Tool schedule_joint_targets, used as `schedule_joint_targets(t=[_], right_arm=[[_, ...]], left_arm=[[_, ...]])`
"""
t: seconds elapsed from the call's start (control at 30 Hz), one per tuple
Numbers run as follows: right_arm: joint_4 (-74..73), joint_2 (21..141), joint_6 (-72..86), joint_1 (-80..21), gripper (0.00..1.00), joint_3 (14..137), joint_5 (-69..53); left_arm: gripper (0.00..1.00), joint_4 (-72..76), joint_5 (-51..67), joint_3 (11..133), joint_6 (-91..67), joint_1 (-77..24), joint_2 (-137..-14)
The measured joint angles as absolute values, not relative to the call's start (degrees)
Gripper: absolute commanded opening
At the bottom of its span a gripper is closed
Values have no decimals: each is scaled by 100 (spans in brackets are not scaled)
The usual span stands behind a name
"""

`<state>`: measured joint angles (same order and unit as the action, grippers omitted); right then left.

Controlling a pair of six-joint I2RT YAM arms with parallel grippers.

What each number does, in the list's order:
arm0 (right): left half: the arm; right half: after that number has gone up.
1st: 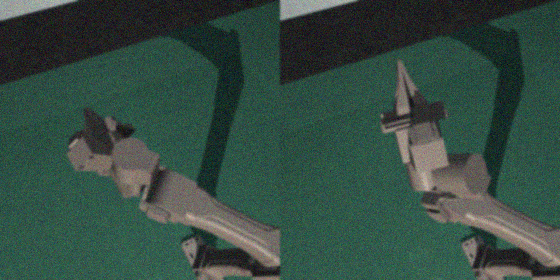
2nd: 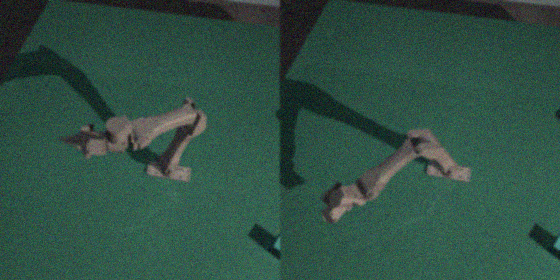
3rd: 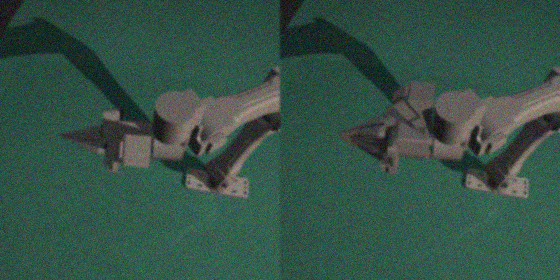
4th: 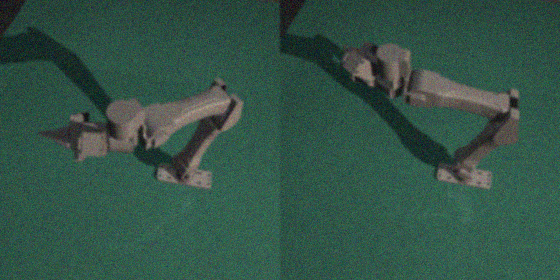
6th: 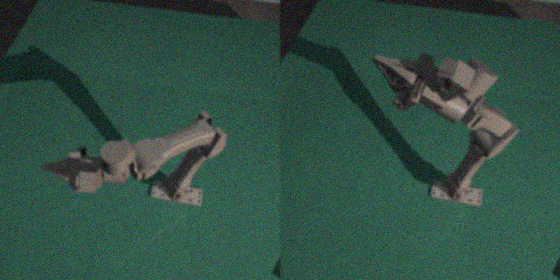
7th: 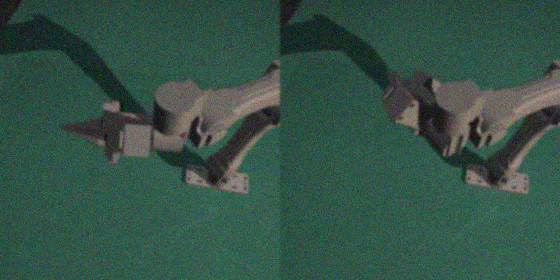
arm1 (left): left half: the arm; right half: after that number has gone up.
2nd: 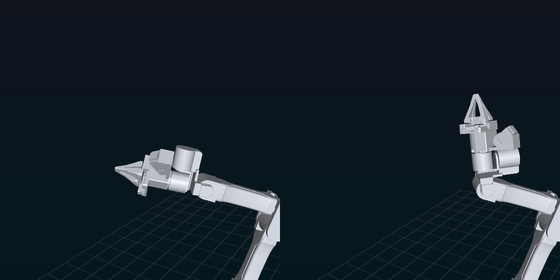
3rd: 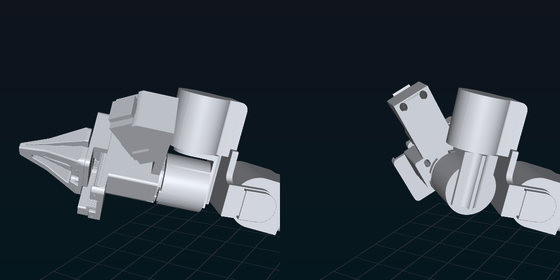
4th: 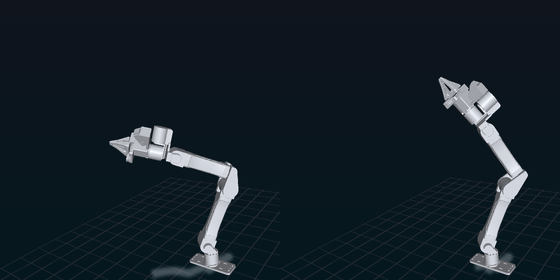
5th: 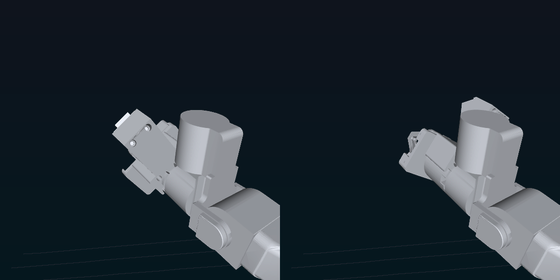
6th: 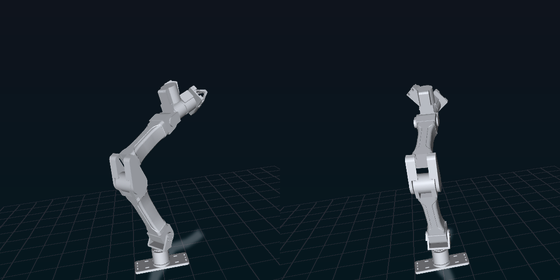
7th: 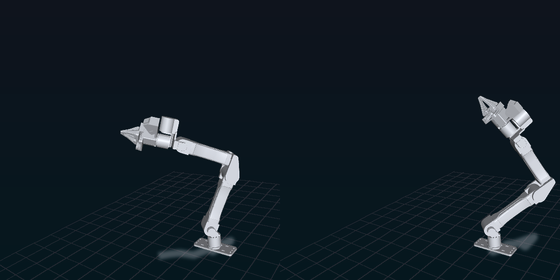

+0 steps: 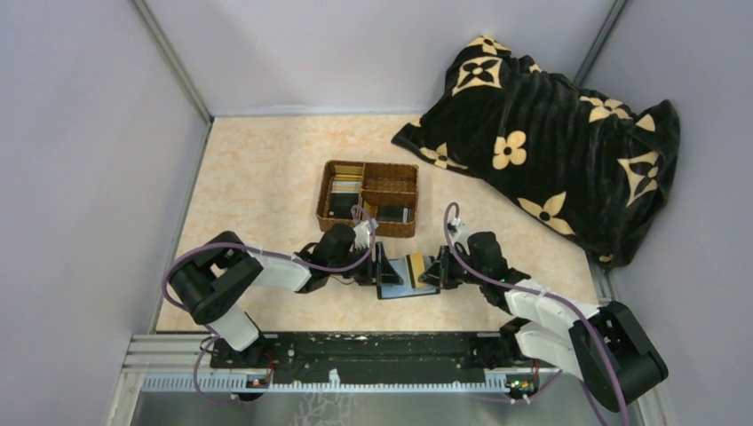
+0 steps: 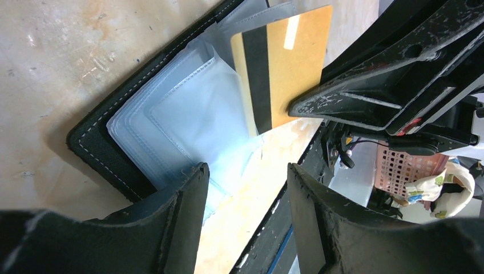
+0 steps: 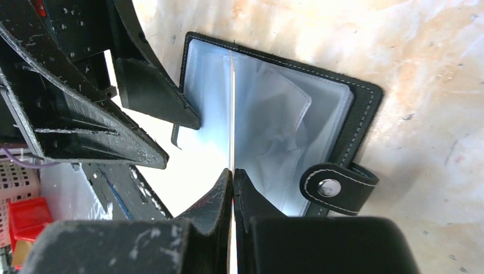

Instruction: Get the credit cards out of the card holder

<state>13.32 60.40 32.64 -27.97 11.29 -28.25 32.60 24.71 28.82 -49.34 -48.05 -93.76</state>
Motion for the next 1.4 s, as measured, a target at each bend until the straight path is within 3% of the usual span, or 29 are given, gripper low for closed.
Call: schedule_joint_targets(t=[0.33, 0.63, 0.93, 1.17, 1.4], right_arm=[[539, 5242, 3148, -2639, 0, 1251, -2331], [-281, 4960, 2805, -2633, 0, 2488, -1909], [-1155, 6501, 2320, -3251, 0, 4836, -145], [-2377, 8361, 2381, -4005, 0, 7411, 1310], [-3498, 9826, 2687, -4342, 0, 8908, 1726]], left_arm=[[62, 2707, 2296, 3006, -4707, -4713, -9080], [63, 1614, 1752, 3736, -4265, -4633, -8071], [66, 878, 703, 4064, -3754, -4556, -7144], [67, 222, 86, 4042, -3551, -3835, -6536], [68, -62, -268, 3715, -3461, -3468, -5811]])
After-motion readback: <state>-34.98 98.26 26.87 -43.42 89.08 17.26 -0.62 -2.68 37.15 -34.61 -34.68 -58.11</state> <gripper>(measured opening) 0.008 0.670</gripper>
